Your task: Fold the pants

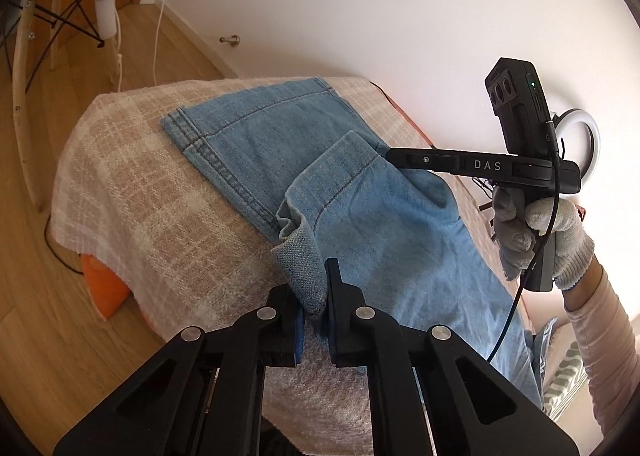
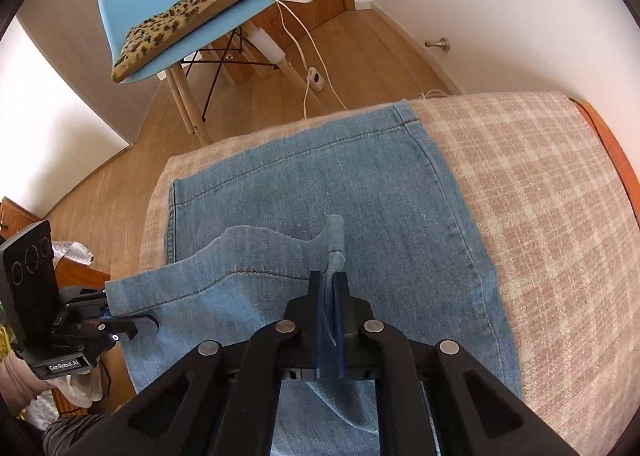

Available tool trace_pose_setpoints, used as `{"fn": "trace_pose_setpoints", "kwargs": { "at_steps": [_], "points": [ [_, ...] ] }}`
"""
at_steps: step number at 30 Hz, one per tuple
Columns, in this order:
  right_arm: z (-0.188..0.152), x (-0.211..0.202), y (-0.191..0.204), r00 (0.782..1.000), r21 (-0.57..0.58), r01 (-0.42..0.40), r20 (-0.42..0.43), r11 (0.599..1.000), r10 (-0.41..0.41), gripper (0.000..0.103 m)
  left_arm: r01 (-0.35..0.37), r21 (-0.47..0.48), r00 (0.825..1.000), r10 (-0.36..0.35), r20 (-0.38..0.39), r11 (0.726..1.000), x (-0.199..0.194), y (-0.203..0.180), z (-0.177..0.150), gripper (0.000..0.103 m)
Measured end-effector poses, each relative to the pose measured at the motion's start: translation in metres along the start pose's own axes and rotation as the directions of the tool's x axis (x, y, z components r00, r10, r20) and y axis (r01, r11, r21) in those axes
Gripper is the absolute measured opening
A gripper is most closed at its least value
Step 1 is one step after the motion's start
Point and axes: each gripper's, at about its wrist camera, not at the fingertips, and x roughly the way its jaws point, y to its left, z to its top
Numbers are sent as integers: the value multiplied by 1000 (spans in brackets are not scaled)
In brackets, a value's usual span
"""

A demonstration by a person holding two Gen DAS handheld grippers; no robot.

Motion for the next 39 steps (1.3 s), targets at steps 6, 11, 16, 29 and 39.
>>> {"fn": "trace_pose_setpoints", "kwargs": {
  "at_steps": [6, 11, 16, 29, 39],
  "points": [
    [34, -58, 3, 976, 7, 84, 203, 996, -84, 0, 24, 34, 999, -26, 32, 999, -10, -3, 23, 6],
    [73, -65, 0, 960, 16, 118, 256, 993, -118, 0, 20, 24, 995, -22, 98, 1000, -23, 5, 56, 6],
    [97, -31, -9, 960, 31, 145, 237, 989, -149, 0, -26, 28, 996, 23, 91, 999, -12, 16, 78, 6],
    [105, 39, -48, 967, 94, 163, 181, 982, -177, 0, -102, 39, 995, 102, 11, 994, 32, 38, 82, 6],
    [95, 56, -49, 988, 92, 107, 98, 990, -116, 34, -142, 88, 990, 142, 2, 986, 35, 35, 82, 8]
  ]
}}
